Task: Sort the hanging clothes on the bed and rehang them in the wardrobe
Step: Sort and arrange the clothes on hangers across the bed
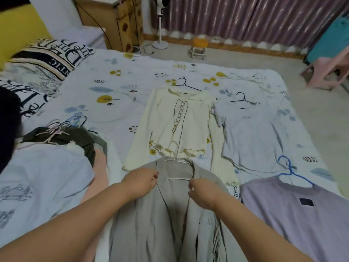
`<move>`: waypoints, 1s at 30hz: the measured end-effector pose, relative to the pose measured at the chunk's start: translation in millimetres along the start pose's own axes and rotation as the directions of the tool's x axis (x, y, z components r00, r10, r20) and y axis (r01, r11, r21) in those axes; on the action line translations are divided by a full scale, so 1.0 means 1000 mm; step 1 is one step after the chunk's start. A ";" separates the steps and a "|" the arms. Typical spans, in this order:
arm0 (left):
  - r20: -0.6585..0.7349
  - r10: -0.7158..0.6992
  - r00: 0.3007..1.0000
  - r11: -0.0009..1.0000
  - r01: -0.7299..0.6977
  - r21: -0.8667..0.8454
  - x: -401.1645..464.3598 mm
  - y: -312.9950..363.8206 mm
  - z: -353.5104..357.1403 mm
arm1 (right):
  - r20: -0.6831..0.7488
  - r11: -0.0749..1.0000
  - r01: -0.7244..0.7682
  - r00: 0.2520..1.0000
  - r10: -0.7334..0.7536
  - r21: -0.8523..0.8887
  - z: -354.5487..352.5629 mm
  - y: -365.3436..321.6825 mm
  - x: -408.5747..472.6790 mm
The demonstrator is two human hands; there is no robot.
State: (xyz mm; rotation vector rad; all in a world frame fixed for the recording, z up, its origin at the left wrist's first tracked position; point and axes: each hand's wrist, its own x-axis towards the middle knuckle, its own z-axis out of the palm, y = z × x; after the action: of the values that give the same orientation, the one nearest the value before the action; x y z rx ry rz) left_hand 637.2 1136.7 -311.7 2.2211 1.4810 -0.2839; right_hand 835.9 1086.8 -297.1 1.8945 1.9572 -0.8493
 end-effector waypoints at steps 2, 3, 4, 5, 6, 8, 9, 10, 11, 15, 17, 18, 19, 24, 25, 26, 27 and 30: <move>-0.017 0.010 1.000 1.000 -0.010 0.003 -0.027 0.005 -0.014 | -0.048 0.999 0.045 0.998 -0.045 0.000 -0.013 -0.010 -0.026; -0.028 0.013 1.000 1.000 -0.013 0.002 -0.041 0.007 -0.021 | -0.072 0.998 0.064 0.995 -0.064 -0.007 -0.020 -0.015 -0.038; -0.038 0.010 0.999 1.000 -0.010 0.001 -0.056 0.009 -0.028 | -0.090 0.997 0.081 0.993 -0.082 -0.014 -0.024 -0.019 -0.050; -0.049 0.002 0.999 1.000 -0.002 0.004 -0.070 0.011 -0.035 | -0.101 0.995 0.099 0.990 -0.101 -0.023 -0.029 -0.023 -0.062; -0.057 -0.010 0.998 1.000 0.010 0.006 -0.084 0.012 -0.041 | -0.107 0.993 0.116 0.987 -0.118 -0.031 -0.032 -0.027 -0.073; -0.087 -0.040 0.995 0.999 0.040 0.000 -0.113 0.013 -0.052 | -0.114 0.987 0.150 0.981 -0.156 -0.062 -0.039 -0.037 -0.093; -0.106 -0.059 0.993 0.998 0.058 -0.007 -0.128 0.012 -0.055 | -0.111 0.981 0.174 0.977 -0.183 -0.089 -0.042 -0.043 -0.102; -0.123 -0.080 0.989 0.997 0.079 -0.018 -0.142 0.010 -0.058 | -0.109 0.973 0.199 0.971 -0.211 -0.116 -0.045 -0.050 -0.111; -0.134 -0.106 0.985 0.994 0.102 -0.037 -0.156 0.008 -0.059 | -0.102 0.966 0.222 0.966 -0.236 -0.134 -0.047 -0.057 -0.119; -0.116 -0.226 0.967 0.972 0.215 -0.098 -0.207 -0.014 -0.056 | -0.045 0.948 0.301 0.951 -0.306 -0.101 -0.045 -0.090 -0.135; -0.111 -0.286 0.952 0.955 0.273 -0.113 -0.228 -0.028 -0.054 | -0.016 0.935 0.335 0.941 -0.339 -0.120 -0.043 -0.108 -0.136; -0.110 -0.313 0.943 0.946 0.300 -0.122 -0.237 -0.037 -0.054 | -0.007 0.927 0.351 0.935 -0.355 -0.131 -0.043 -0.117 -0.136; -0.111 -0.340 0.934 0.936 0.325 -0.133 -0.245 -0.045 -0.055 | 0.000 0.919 0.368 0.928 -0.371 -0.142 -0.043 -0.126 -0.136; -0.099 -0.442 0.891 0.888 0.419 -0.190 -0.275 -0.086 -0.050 | 0.020 0.899 0.400 0.915 -0.403 -0.178 -0.038 -0.170 -0.125; -0.090 -0.453 0.887 0.882 0.431 -0.193 -0.280 -0.095 -0.048 | 0.024 0.899 0.400 0.915 -0.403 -0.177 -0.036 -0.180 -0.122; -0.083 -0.464 0.882 0.875 0.442 -0.195 -0.284 -0.105 -0.047 | 0.027 0.898 0.404 0.914 -0.406 -0.173 -0.035 -0.190 -0.118; -0.078 -0.474 0.877 0.870 0.453 -0.194 -0.287 -0.116 -0.047 | 0.028 0.897 0.409 0.911 -0.411 -0.168 -0.035 -0.201 -0.114; -0.074 -0.488 0.869 0.861 0.466 -0.206 -0.289 -0.156 -0.051 | 0.013 0.902 0.406 0.913 -0.409 -0.148 -0.033 -0.238 -0.094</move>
State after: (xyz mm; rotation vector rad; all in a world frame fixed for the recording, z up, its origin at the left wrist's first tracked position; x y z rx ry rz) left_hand 375.0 974.1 -187.9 1.7260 2.0340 -0.1554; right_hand 618.8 1039.7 -166.0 1.4343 2.4019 -0.7621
